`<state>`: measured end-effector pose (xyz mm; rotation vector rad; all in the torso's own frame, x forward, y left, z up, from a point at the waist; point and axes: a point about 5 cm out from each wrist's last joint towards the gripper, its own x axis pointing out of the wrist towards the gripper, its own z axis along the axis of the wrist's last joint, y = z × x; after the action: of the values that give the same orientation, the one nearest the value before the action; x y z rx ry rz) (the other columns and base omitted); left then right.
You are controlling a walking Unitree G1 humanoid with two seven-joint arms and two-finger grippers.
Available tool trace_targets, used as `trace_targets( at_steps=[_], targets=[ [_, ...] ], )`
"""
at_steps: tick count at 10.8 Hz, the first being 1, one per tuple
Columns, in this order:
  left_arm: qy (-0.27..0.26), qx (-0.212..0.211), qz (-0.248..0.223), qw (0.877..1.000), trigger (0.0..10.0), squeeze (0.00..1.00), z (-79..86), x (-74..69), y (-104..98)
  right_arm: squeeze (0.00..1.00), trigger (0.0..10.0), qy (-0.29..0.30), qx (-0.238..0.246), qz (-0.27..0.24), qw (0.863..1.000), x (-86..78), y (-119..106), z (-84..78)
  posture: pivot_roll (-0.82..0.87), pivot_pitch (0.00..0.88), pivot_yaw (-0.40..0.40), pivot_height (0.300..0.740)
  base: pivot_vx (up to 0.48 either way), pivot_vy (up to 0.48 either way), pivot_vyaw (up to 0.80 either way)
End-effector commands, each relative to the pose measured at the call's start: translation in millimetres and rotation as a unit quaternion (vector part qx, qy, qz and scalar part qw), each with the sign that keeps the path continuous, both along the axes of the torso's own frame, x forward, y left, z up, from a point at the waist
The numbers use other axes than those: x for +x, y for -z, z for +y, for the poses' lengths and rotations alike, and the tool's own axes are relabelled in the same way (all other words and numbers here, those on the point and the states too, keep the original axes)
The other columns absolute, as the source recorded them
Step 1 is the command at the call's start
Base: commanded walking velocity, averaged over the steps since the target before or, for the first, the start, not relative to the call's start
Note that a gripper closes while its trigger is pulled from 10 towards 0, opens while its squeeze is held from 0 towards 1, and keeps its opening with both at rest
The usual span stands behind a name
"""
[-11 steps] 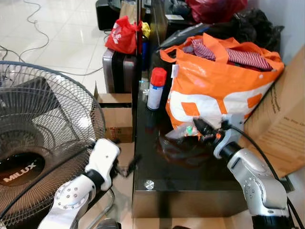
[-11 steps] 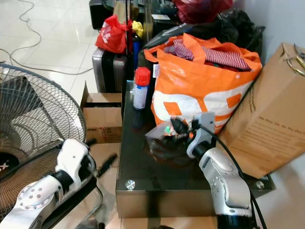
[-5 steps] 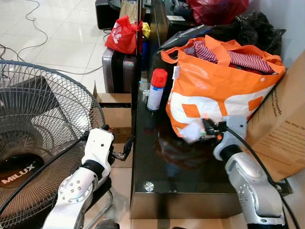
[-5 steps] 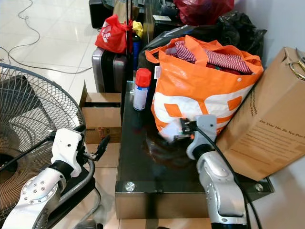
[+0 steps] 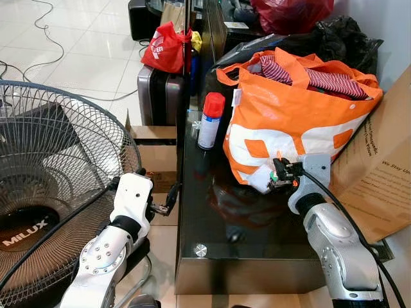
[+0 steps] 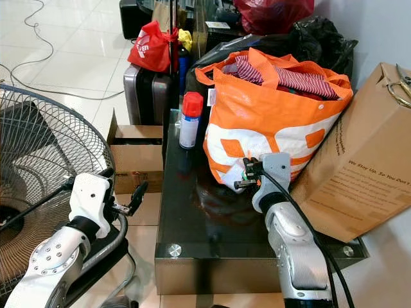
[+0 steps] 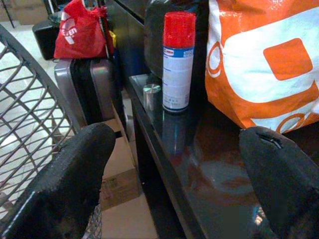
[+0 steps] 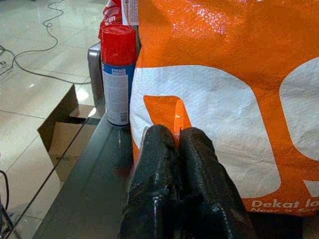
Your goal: Hang keys on a hook
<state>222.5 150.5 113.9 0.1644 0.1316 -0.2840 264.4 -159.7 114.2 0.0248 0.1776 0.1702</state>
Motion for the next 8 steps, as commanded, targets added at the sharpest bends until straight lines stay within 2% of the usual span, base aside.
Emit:
trace_targets(
  at_steps=[1, 4, 8],
  targets=[
    [0.001, 0.002, 0.004, 1.000, 10.0, 0.38, -1.5, -0.6, 2.2, 0.00, 10.0, 0.014, -0.016, -0.003, 1.000, 1.4, -1.7, -5.8, 0.04, 0.000, -0.109, 0.740, 0.000, 0.000, 0.00],
    [0.017, 0.014, 0.008, 1.000, 10.0, 0.38, 3.8, 0.5, 0.9, 0.00, 10.0, 0.027, -0.013, 0.000, 1.000, -2.9, 3.0, -3.0, 0.05, 0.000, -0.047, 0.740, 0.000, 0.000, 0.00],
    [0.036, 0.019, 0.013, 0.999, 10.0, 0.38, 3.2, 2.5, 0.3, 0.00, 10.0, 0.036, -0.014, 0.000, 0.999, -6.3, 4.6, -2.8, 0.05, 0.000, -0.033, 0.740, -0.251, 0.000, 0.00]
  ],
)
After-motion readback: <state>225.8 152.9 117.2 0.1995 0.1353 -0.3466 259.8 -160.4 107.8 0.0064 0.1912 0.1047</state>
